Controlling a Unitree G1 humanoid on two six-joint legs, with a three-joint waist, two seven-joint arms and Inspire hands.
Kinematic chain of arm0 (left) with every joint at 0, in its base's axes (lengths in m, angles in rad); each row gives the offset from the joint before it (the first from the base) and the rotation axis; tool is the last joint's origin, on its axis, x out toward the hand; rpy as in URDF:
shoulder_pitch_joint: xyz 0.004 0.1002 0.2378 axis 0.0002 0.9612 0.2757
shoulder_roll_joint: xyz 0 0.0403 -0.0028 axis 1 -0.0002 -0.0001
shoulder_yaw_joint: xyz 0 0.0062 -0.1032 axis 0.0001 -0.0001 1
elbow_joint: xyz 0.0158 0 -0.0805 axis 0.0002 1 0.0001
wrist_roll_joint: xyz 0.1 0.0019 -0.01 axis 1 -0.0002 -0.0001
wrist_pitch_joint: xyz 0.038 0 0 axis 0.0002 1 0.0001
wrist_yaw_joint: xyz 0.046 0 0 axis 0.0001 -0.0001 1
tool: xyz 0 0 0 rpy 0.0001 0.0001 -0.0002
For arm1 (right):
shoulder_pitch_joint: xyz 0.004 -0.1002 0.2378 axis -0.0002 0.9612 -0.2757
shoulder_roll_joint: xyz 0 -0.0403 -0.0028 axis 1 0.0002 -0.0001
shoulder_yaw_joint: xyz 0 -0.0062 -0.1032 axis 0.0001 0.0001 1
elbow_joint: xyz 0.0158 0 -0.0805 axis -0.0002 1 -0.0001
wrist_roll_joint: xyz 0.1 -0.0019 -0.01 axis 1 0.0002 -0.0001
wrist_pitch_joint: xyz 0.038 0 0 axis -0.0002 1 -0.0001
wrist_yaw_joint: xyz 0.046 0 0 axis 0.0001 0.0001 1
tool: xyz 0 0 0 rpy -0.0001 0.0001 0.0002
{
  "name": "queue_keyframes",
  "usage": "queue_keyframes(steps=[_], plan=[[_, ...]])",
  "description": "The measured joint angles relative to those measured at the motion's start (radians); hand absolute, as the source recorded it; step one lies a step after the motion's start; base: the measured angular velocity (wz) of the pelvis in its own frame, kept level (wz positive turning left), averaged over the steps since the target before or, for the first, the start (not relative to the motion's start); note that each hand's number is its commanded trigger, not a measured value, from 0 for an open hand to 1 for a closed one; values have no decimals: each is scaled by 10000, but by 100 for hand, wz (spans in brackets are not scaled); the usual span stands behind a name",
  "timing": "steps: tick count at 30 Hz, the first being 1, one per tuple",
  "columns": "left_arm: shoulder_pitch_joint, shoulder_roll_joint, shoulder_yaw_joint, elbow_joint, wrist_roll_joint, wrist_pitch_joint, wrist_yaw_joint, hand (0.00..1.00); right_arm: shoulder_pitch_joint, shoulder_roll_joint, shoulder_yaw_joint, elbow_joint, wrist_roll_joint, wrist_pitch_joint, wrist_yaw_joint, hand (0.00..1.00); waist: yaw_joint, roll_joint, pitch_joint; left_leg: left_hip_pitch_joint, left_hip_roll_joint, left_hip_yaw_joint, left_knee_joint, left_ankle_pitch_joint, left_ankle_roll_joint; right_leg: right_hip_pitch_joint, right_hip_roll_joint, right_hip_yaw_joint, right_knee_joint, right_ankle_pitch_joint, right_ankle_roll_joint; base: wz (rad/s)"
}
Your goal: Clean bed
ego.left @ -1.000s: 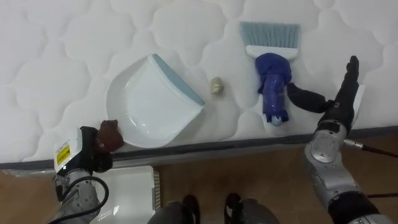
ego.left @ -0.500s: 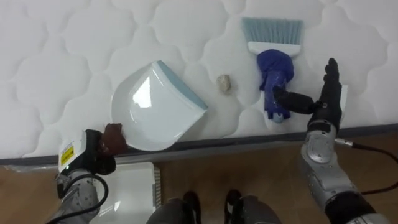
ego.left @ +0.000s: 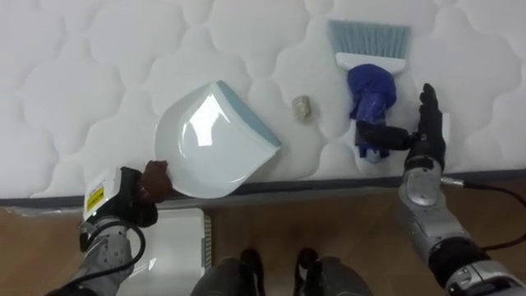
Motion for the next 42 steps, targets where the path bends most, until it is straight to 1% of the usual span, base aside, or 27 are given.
queue_keyframes(steps=[6, 9, 14, 18, 29, 32, 34, 36, 40, 42], plan=[[-261, 15, -4, 54, 15, 50, 7, 100, -158, -5, 42, 270, 16, 15, -3, 0, 80, 48, 22, -2, -8, -13, 65, 0, 0, 19, -52, -82, 61, -11, -19, 1], [-250, 21, -135, 78, 6, 135, 28, 100, -159, -4, 102, 270, 17, 29, -33, 0, 104, 71, 37, -2, -29, -14, 182, 0, 0, 1, -118, -100, 198, -27, -40, 0], [-252, 21, -231, 73, 22, 192, 34, 100, -215, -14, 96, 270, 9, 65, -129, 0, 286, 71, 38, -12, -30, -22, 136, -6, 3, -33, -113, -111, 176, -55, -60, -1], [-251, 21, -233, 73, 22, 215, 38, 100, -315, -24, 101, 270, 9, 227, -150, 0, 327, 71, 38, -12, -22, -38, 128, -5, 2, -53, -116, -137, 227, -42, -84, 1], [-267, 22, -222, 11, 29, 227, 119, 100, -505, -25, 113, 271, -53, 264, -230, 0, 370, 63, 42, -240, -18, 1, 329, -6, -1, -324, -160, -97, 511, -96, -156, 0], [-270, 21, -243, 10, 22, 230, 120, 100, -582, -61, 327, 321, -54, 389, -244, 0, 360, 56, 47, -258, -28, 1, 356, -6, -1, -345, -176, -96, 549, -119, -162, 0], [-270, 21, -398, 5, 23, 257, 119, 100, -709, -137, 472, 532, -56, 470, -208, 0, 368, 51, 50, -258, -43, -1, 359, -6, -1, -353, -195, -96, 581, -124, -163, 0], [-265, 19, -609, -38, 27, 364, 108, 100, -854, -286, 780, 713, -67, 664, -138, 0, 375, 29, 63, -264, -79, -13, 384, -6, 0, -370, -248, -107, 662, -153, -158, 5], [-263, 20, -653, -236, 31, 459, 101, 100, -867, -397, 811, 907, -432, 712, -25, 0, 387, 27, 65, -360, -111, -119, 452, -6, 1, -400, -288, -189, 710, -164, -154, 7], [-261, 20, -710, -315, 29, 590, 100, 100, -885, -397, 836, 1018, -815, 835, -24, 0, 400, 28, 64, -403, -109, -170, 500, -7, 2, -400, -286, -233, 711, -164, -154, 4]])
